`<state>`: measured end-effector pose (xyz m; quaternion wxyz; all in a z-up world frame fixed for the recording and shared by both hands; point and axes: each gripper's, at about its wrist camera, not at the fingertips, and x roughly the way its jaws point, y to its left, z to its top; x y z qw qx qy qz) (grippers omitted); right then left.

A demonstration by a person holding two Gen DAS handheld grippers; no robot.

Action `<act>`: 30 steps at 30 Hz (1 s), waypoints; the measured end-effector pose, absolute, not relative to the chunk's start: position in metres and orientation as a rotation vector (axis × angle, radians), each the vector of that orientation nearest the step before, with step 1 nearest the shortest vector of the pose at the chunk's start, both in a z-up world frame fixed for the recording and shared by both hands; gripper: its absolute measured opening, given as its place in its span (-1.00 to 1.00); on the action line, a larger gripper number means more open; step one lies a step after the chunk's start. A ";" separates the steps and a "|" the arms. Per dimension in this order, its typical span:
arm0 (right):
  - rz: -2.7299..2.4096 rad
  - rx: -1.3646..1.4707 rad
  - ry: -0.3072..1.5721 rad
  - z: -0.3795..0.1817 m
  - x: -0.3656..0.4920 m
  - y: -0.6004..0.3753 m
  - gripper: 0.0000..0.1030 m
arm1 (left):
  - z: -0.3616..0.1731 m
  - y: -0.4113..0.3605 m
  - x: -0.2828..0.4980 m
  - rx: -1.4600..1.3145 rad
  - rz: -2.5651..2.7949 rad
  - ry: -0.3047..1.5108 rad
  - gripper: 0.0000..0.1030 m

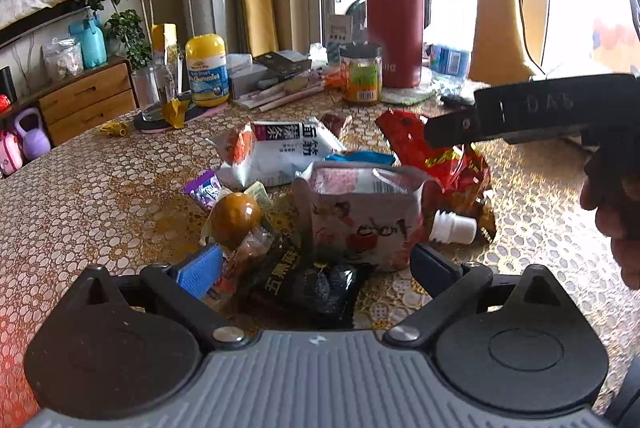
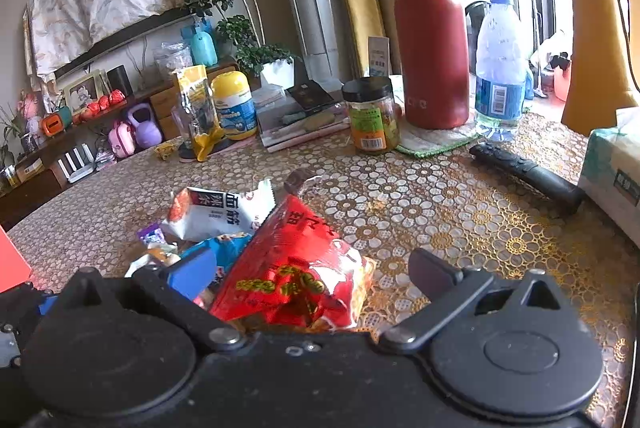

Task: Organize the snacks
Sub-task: 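Grasp the black packet with the left gripper while the right grasps the red chip bag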

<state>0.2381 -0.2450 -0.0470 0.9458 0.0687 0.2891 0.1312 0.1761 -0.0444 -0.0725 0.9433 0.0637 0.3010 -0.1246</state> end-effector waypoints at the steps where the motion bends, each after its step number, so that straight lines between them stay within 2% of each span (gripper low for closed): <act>1: 0.265 0.143 0.592 -0.049 0.239 -0.246 0.99 | -0.074 -0.044 0.177 0.132 -0.249 0.618 0.95; 6: 0.258 0.156 0.612 -0.056 0.246 -0.246 0.99 | -0.081 -0.042 0.179 0.129 -0.238 0.627 0.95; 8: 0.256 0.156 0.617 -0.059 0.247 -0.246 0.99 | -0.082 -0.042 0.178 0.130 -0.234 0.624 0.77; 9: 0.254 0.155 0.619 -0.059 0.249 -0.246 0.99 | -0.083 -0.042 0.179 0.132 -0.234 0.630 0.58; 12: 0.256 0.159 0.625 -0.061 0.251 -0.244 0.99 | -0.086 -0.042 0.177 0.136 -0.236 0.634 0.45; 13: 0.258 0.159 0.625 -0.061 0.252 -0.243 0.99 | -0.087 -0.042 0.177 0.134 -0.239 0.639 0.32; 22: 0.265 0.173 0.650 -0.067 0.261 -0.234 0.99 | -0.083 -0.034 0.168 0.108 -0.216 0.630 0.02; 25: 0.275 0.218 0.668 -0.073 0.264 -0.236 0.98 | -0.081 -0.030 0.165 0.094 -0.212 0.631 0.01; 27: 0.289 0.274 0.696 -0.078 0.268 -0.241 0.73 | -0.078 -0.028 0.162 0.090 -0.207 0.623 0.00; 30: 0.286 0.298 0.688 -0.079 0.265 -0.242 0.63 | -0.074 -0.025 0.156 0.081 -0.197 0.613 0.00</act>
